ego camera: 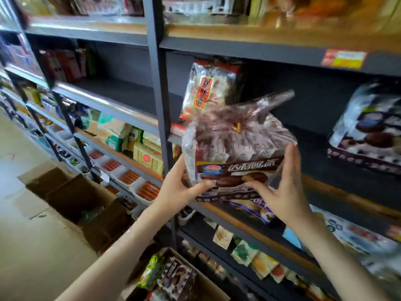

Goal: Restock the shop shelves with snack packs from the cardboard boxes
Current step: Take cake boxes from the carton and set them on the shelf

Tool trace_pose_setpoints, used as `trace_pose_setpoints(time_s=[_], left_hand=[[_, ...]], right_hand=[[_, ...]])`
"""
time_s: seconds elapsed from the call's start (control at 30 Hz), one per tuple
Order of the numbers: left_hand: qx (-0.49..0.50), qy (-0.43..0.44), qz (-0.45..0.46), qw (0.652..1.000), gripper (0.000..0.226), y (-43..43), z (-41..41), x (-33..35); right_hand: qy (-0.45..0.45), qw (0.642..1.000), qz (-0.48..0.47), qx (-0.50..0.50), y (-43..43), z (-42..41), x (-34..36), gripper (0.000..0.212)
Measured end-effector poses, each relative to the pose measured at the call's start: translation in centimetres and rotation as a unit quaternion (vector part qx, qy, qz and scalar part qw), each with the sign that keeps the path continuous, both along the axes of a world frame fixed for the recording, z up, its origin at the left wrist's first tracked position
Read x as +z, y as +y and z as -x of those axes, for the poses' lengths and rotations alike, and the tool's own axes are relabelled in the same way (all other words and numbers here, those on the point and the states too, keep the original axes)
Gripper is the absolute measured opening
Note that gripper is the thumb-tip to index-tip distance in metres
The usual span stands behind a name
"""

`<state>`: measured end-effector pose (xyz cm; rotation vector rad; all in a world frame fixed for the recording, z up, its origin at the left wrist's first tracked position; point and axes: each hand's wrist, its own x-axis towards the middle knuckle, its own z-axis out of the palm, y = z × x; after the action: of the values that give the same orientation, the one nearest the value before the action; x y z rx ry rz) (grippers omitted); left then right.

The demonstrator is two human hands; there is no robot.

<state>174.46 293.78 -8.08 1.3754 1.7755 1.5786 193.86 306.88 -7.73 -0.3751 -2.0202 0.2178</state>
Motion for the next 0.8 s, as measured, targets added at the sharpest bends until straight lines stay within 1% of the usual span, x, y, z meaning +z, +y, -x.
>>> trace_pose_setpoints(time_s=[0.03,0.07,0.13,0.17,0.23,0.27,0.33,0.4,0.43,0.47,0.5,0.53,0.57,0.63,0.73,0.77,0.8], left_hand=[[0.011,0.032,0.001,0.999,0.039,1.1,-0.4,0.7],[0.023,0.068,0.004,0.997,0.042,2.1,-1.0,1.5],[0.022,0.118,-0.004,0.993,0.068,4.3,-2.3,2.9],[0.023,0.127,-0.009,0.992,0.072,5.2,-3.3,3.8],[0.030,0.128,-0.011,0.991,0.064,7.0,-5.6,5.4],[0.028,0.128,-0.018,0.991,0.062,7.7,-6.7,6.1],[0.005,0.166,-0.021,0.986,0.061,9.8,-8.3,6.8],[-0.040,0.186,-0.006,0.982,0.053,12.8,-9.1,6.2],[-0.066,0.193,-0.007,0.979,0.049,14.3,-9.4,5.9],[-0.089,0.191,-0.011,0.977,0.041,15.5,-10.1,5.9],[-0.113,0.186,-0.007,0.976,0.031,16.8,-10.8,5.9],[-0.131,0.176,0.003,0.976,0.027,18.0,-11.6,5.8],[-0.150,0.162,0.009,0.975,0.026,19.0,-12.5,5.8],[-0.186,0.150,0.030,0.971,0.034,21.1,-14.0,5.7],[-0.213,0.172,0.044,0.961,0.047,23.8,-16.1,5.8],[-0.213,0.190,0.042,0.958,0.049,24.5,-16.9,6.0],[-0.211,0.211,0.044,0.953,0.053,25.0,-17.8,6.3]], right_hand=[[0.014,0.998,-0.065,-0.020,0.6,-1.1,0.7,0.091],[0.021,0.993,-0.112,-0.041,1.3,-2.3,1.3,0.090],[0.004,0.981,-0.174,-0.083,2.7,-4.7,2.6,0.100],[-0.003,0.975,-0.196,-0.107,3.3,-5.9,3.2,0.098],[0.000,0.964,-0.217,-0.152,4.4,-8.1,4.0,0.081],[0.002,0.962,-0.216,-0.165,5.0,-9.2,4.2,0.076],[0.001,0.957,-0.219,-0.189,6.0,-11.4,4.4,0.078],[-0.012,0.950,-0.225,-0.216,6.6,-13.6,4.5,0.090],[-0.028,0.948,-0.222,-0.225,6.8,-14.6,4.6,0.096],[-0.041,0.949,-0.205,-0.238,7.0,-15.6,4.7,0.096],[-0.047,0.951,-0.169,-0.255,7.3,-16.5,4.7,0.091],[-0.052,0.950,-0.134,-0.278,7.6,-17.2,4.7,0.088],[-0.061,0.946,-0.104,-0.300,7.8,-18.0,4.7,0.090],[-0.097,0.938,-0.058,-0.326,8.8,-19.5,4.3,0.102],[-0.128,0.924,0.055,-0.357,10.5,-21.5,4.1,0.109],[-0.129,0.916,0.058,-0.375,11.1,-21.9,4.1,0.110],[-0.136,0.906,0.029,-0.400,11.7,-22.2,4.2,0.111]])
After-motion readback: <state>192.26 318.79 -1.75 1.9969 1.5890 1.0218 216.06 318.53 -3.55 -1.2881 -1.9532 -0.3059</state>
